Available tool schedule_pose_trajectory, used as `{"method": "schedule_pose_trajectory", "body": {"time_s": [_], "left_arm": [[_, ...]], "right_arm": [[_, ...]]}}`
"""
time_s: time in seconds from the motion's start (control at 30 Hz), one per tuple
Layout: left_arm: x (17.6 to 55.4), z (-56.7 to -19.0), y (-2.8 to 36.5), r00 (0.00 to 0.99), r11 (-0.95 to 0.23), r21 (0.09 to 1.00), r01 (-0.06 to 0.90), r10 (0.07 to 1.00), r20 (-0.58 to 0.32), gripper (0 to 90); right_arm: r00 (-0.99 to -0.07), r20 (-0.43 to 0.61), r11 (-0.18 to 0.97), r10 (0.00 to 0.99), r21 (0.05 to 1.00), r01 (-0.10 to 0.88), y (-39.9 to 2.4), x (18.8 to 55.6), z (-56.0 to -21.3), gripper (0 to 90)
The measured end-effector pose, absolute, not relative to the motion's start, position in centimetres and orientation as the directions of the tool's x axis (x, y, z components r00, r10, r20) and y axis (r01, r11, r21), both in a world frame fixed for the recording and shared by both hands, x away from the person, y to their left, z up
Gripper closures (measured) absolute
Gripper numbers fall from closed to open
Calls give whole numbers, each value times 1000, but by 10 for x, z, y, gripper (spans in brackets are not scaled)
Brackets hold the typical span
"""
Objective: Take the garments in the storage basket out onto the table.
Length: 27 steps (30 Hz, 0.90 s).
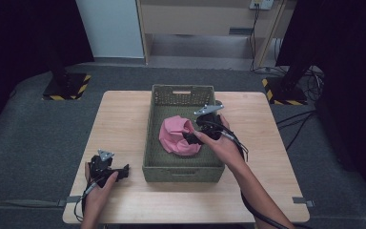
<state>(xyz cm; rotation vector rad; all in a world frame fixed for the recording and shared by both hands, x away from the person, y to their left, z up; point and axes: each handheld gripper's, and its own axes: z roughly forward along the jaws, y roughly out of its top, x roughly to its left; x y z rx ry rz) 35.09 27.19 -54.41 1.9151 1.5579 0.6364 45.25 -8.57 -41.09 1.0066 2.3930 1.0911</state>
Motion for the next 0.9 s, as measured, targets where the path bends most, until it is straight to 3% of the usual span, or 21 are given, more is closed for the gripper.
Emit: {"method": "schedule_pose_trajectory", "body": {"time_s": [0.9], "left_arm": [[351, -544, 272, 204, -148, 698, 700, 979, 2, 0]], "right_arm": [[-680, 46, 457, 732, 707, 540, -73, 486, -435, 31]]}}
